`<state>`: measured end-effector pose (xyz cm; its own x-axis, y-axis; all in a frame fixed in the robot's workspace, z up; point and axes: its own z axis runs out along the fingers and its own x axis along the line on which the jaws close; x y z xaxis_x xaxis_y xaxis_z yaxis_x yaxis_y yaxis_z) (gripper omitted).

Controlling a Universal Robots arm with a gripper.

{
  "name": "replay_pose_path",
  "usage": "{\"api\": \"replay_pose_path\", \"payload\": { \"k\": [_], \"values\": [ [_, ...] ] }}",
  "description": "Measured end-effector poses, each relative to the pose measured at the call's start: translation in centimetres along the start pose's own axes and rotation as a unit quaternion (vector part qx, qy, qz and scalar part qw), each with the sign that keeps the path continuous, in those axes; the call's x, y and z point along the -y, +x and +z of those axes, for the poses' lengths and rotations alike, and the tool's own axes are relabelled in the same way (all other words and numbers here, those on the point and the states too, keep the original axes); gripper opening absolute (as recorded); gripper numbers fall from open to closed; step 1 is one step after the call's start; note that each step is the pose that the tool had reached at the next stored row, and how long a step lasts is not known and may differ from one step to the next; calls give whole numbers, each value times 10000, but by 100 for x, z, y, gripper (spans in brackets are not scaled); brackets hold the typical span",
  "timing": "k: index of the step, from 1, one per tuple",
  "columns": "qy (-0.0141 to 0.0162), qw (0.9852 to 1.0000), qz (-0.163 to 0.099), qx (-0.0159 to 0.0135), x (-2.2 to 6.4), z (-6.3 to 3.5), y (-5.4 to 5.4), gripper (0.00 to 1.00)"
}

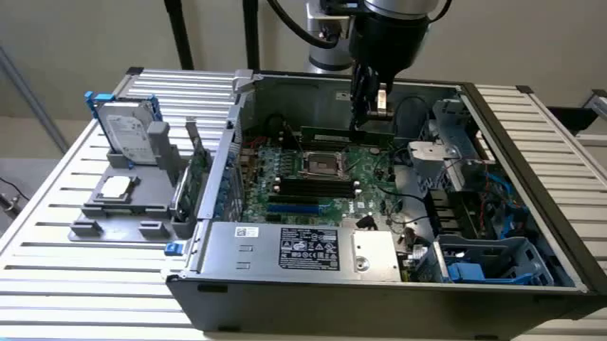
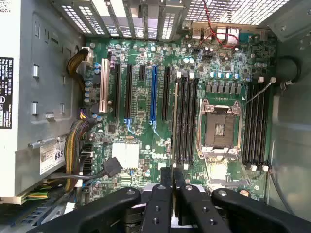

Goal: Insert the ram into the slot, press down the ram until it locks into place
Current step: 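Insert the ram into the slot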

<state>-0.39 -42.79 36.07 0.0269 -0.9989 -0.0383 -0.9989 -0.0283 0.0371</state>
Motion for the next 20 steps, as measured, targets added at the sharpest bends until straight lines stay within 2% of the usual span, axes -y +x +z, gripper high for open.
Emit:
{"api": "replay_pose_path", "payload": {
  "k": [3,14,16,20],
  "values": [
    [0,10000,0,9,0,0,0,13],
    [4,10000,0,13,-3,2,0,13],
    [41,10000,-2,12,-55,20,-7,13],
    [129,9999,-6,6,-222,79,-43,13]
  ]
}}
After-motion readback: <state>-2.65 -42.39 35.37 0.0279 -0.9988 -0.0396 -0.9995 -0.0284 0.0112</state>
